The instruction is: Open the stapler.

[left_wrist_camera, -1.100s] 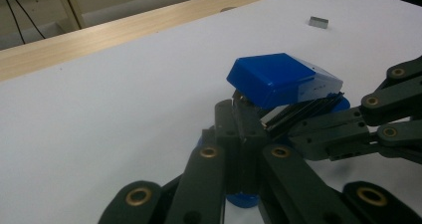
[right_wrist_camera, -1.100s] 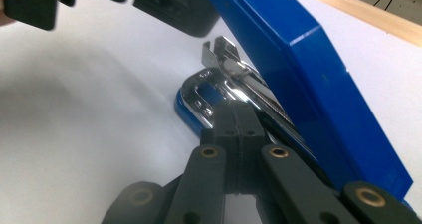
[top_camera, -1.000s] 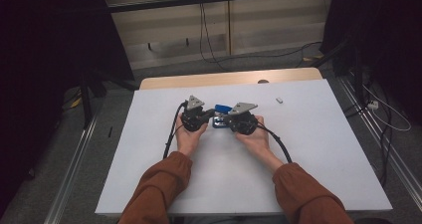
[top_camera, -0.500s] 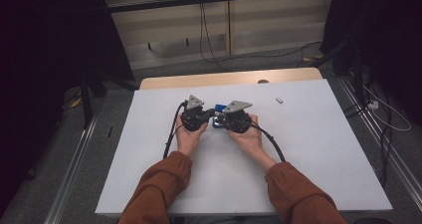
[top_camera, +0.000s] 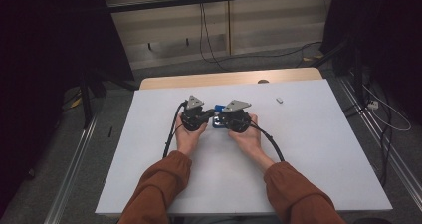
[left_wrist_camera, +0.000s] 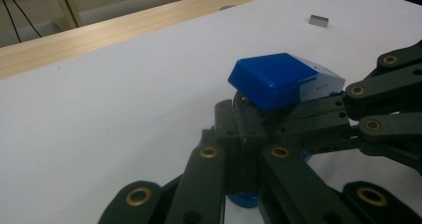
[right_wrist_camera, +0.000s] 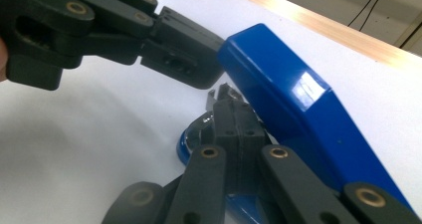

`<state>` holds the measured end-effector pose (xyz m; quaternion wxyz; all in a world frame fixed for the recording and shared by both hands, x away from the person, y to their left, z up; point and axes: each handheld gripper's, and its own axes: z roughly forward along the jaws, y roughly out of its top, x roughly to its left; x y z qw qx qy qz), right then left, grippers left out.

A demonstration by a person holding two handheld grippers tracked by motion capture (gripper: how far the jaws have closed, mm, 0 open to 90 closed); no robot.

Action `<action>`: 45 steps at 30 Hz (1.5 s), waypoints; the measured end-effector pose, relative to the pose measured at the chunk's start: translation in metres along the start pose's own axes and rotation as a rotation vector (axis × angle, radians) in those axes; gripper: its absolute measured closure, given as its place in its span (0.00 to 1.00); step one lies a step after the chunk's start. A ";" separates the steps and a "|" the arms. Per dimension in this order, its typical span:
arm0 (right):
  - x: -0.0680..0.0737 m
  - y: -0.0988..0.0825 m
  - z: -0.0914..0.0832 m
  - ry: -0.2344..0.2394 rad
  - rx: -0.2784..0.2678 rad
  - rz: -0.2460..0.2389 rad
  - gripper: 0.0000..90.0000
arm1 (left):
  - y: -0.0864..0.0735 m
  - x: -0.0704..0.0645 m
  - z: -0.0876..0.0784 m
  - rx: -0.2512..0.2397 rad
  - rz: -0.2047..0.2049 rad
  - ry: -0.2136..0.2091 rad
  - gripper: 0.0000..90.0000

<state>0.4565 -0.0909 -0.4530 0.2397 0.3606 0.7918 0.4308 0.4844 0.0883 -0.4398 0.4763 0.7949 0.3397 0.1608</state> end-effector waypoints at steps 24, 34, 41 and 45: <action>-0.004 0.001 -0.002 -0.020 -0.003 0.010 1.00 | -0.001 -0.004 0.005 0.017 0.030 0.018 0.99; -0.004 0.002 -0.003 -0.024 -0.005 0.012 1.00 | -0.007 0.000 0.010 0.042 0.021 0.005 1.00; -0.004 0.002 -0.003 -0.023 -0.007 0.017 1.00 | -0.008 0.000 0.010 0.037 0.023 0.001 1.00; -0.004 0.002 -0.004 -0.024 -0.007 0.019 1.00 | -0.008 0.001 0.010 0.032 0.025 -0.004 1.00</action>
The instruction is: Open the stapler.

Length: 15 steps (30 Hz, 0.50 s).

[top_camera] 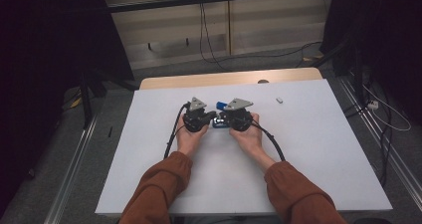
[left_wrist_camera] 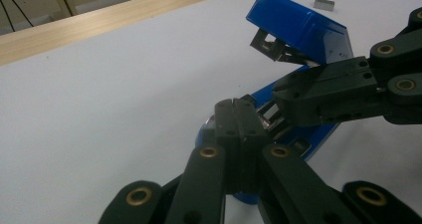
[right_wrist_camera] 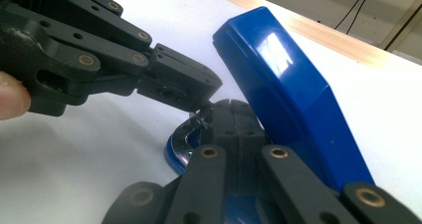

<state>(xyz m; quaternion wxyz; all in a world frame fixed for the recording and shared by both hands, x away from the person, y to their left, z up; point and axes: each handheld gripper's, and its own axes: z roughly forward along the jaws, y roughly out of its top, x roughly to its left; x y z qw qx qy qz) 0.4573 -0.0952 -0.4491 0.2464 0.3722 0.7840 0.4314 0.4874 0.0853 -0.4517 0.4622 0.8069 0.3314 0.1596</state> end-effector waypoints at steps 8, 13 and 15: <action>0.000 0.001 0.000 -0.008 -0.004 0.002 1.00 | 0.001 -0.002 0.000 0.005 0.014 0.015 1.00; 0.000 0.002 -0.002 -0.015 -0.015 0.016 1.00 | 0.001 -0.002 0.000 0.004 0.019 0.015 1.00; -0.001 0.002 -0.003 -0.018 -0.015 0.016 1.00 | 0.001 -0.002 0.000 0.003 0.021 0.018 1.00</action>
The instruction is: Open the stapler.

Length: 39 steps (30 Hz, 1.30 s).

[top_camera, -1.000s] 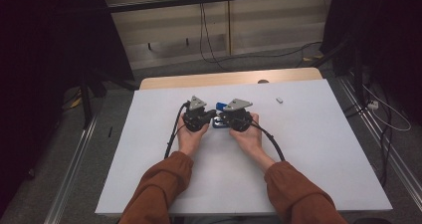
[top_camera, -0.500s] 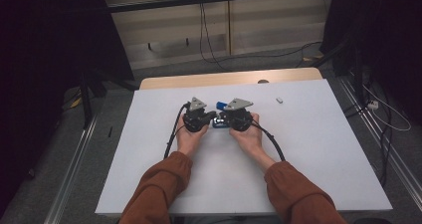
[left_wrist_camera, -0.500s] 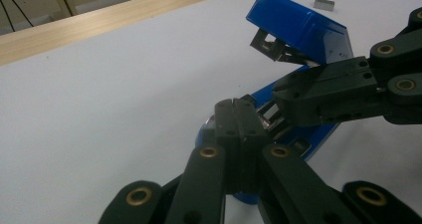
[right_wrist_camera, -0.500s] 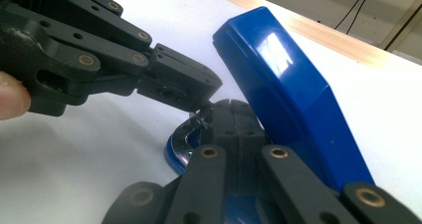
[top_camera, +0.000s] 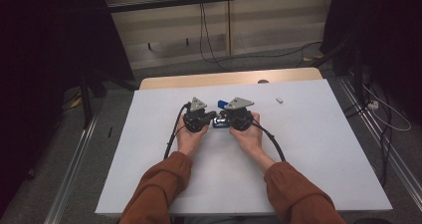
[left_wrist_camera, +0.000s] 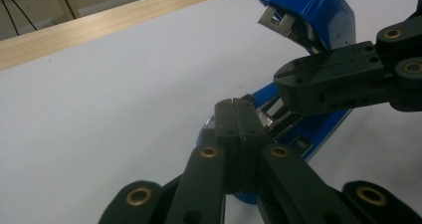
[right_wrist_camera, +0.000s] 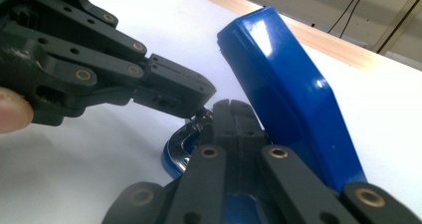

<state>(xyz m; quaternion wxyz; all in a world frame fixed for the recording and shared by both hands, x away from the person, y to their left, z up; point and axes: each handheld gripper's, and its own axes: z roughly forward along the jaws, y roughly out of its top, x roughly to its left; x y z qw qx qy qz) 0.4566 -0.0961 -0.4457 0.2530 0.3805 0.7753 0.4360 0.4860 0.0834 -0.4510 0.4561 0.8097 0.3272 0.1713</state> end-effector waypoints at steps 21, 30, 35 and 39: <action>-0.004 0.003 -0.006 -0.029 -0.017 0.011 1.00 | 0.000 0.000 0.000 -0.004 -0.005 0.002 1.00; -0.008 0.005 -0.009 -0.039 -0.026 0.024 1.00 | 0.000 -0.001 0.001 -0.007 0.003 0.000 1.00; -0.008 0.005 -0.010 -0.043 -0.024 0.018 1.00 | 0.000 -0.001 0.001 -0.007 0.007 0.004 1.00; -0.008 0.005 -0.011 -0.046 -0.025 0.021 1.00 | 0.000 -0.001 0.001 -0.007 0.009 0.005 1.00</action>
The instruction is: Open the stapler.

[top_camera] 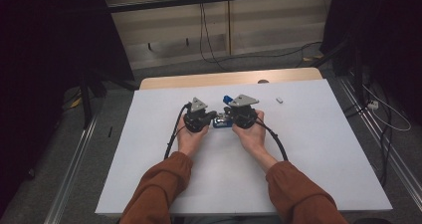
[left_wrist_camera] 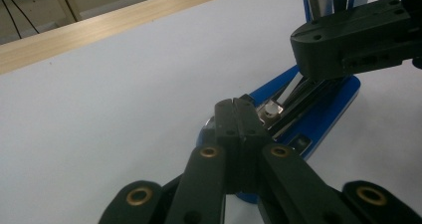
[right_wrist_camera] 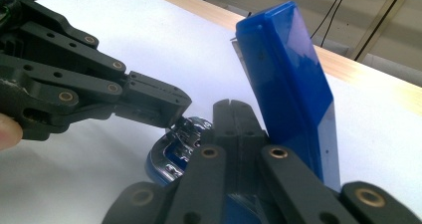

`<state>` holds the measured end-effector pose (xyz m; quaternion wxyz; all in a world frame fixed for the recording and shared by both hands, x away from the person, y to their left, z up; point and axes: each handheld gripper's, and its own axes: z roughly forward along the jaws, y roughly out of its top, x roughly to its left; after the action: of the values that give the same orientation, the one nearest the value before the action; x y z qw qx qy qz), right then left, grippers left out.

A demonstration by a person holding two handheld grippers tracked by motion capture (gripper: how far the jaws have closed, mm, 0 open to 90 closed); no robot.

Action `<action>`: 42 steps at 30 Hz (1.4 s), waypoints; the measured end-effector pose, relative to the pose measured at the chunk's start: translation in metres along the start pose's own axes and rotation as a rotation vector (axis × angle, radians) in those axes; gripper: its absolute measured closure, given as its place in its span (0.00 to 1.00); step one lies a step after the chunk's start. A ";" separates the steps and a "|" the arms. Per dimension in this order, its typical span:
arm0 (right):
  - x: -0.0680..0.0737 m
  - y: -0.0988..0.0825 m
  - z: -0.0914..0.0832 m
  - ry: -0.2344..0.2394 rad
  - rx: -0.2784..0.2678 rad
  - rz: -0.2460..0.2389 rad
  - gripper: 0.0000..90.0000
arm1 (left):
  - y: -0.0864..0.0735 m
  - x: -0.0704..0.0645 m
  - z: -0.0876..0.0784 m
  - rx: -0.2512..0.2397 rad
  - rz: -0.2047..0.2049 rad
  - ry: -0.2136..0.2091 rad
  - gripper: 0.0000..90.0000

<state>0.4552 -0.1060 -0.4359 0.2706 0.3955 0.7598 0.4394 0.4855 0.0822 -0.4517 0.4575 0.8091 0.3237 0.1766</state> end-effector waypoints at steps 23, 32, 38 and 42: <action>-0.008 0.001 -0.010 -0.037 -0.026 0.040 1.00 | -0.001 -0.001 0.000 -0.006 0.015 0.003 1.00; -0.008 0.000 -0.011 -0.058 -0.035 0.044 1.00 | -0.001 -0.002 0.000 -0.008 0.015 0.008 1.00; -0.012 0.000 -0.014 -0.072 -0.038 0.054 1.00 | -0.001 -0.002 0.000 -0.008 0.015 0.008 1.00; -0.012 0.000 -0.014 -0.071 -0.039 0.058 1.00 | -0.002 -0.002 0.000 -0.011 0.014 0.007 1.00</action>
<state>0.4506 -0.1226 -0.4286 0.2922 0.4274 0.7293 0.4473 0.4835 0.0814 -0.4531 0.4596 0.8082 0.3185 0.1845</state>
